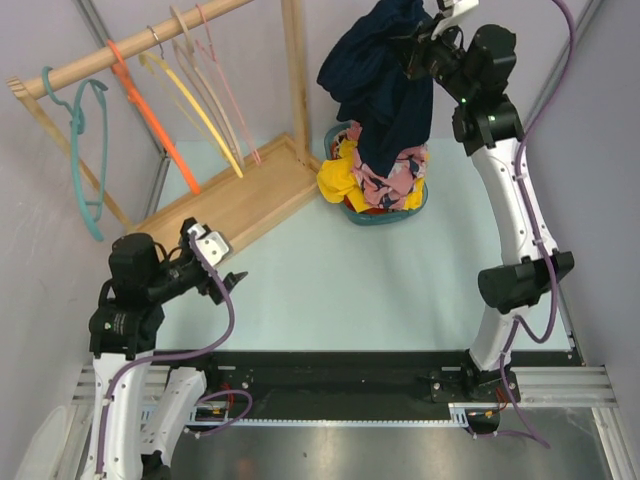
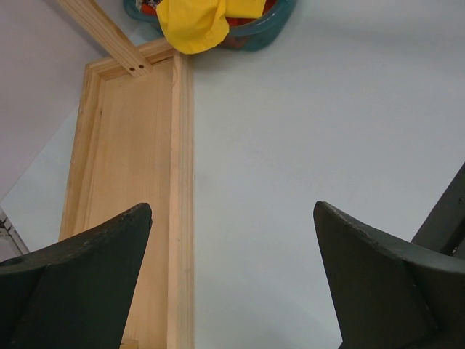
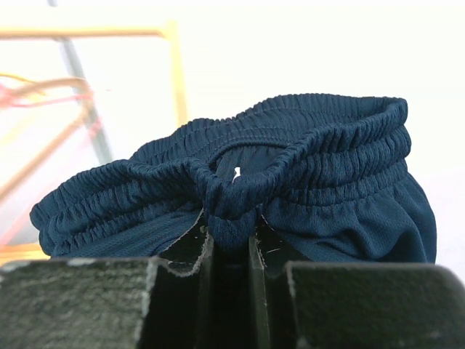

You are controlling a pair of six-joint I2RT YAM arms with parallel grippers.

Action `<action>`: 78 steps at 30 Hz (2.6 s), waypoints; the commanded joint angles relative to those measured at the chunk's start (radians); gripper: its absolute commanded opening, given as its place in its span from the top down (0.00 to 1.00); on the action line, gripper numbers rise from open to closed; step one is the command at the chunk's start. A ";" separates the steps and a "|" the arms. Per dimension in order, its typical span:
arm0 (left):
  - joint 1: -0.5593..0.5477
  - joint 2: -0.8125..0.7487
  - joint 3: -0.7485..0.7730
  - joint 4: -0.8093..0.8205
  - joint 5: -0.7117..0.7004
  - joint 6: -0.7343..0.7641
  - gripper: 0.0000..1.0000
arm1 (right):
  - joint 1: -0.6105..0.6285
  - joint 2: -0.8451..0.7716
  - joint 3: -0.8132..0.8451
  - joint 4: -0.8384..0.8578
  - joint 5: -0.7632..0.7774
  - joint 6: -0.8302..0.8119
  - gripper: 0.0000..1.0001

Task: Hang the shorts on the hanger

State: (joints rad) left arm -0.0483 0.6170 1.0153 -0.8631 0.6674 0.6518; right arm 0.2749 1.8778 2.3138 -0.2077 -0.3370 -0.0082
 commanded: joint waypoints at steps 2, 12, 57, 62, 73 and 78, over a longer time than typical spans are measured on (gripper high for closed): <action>-0.008 0.026 0.049 0.010 0.075 -0.020 0.02 | 0.027 -0.206 -0.011 0.008 -0.160 -0.035 1.00; -0.016 0.043 0.040 -0.197 0.136 0.209 0.00 | 0.168 -0.696 -0.790 -0.317 -0.376 -0.641 1.00; -0.525 0.363 -0.254 0.101 -0.041 0.318 0.04 | 0.415 -0.616 -1.421 -0.264 -0.275 -0.859 0.48; -0.525 0.336 -0.293 0.114 -0.048 0.305 0.04 | 0.449 -0.513 -1.427 -0.154 -0.240 -0.885 0.50; -0.573 0.388 -0.313 0.296 -0.104 0.312 0.08 | 0.376 -0.606 -1.429 -0.225 -0.220 -0.898 1.00; -0.623 0.495 -0.308 0.613 -0.185 0.149 0.11 | 0.331 -0.664 -1.429 -0.257 -0.247 -0.895 1.00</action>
State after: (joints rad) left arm -0.6292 1.0313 0.7017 -0.5514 0.5411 0.9131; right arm 0.6319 1.2648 0.8803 -0.4480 -0.5591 -0.8986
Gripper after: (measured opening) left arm 0.896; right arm 0.009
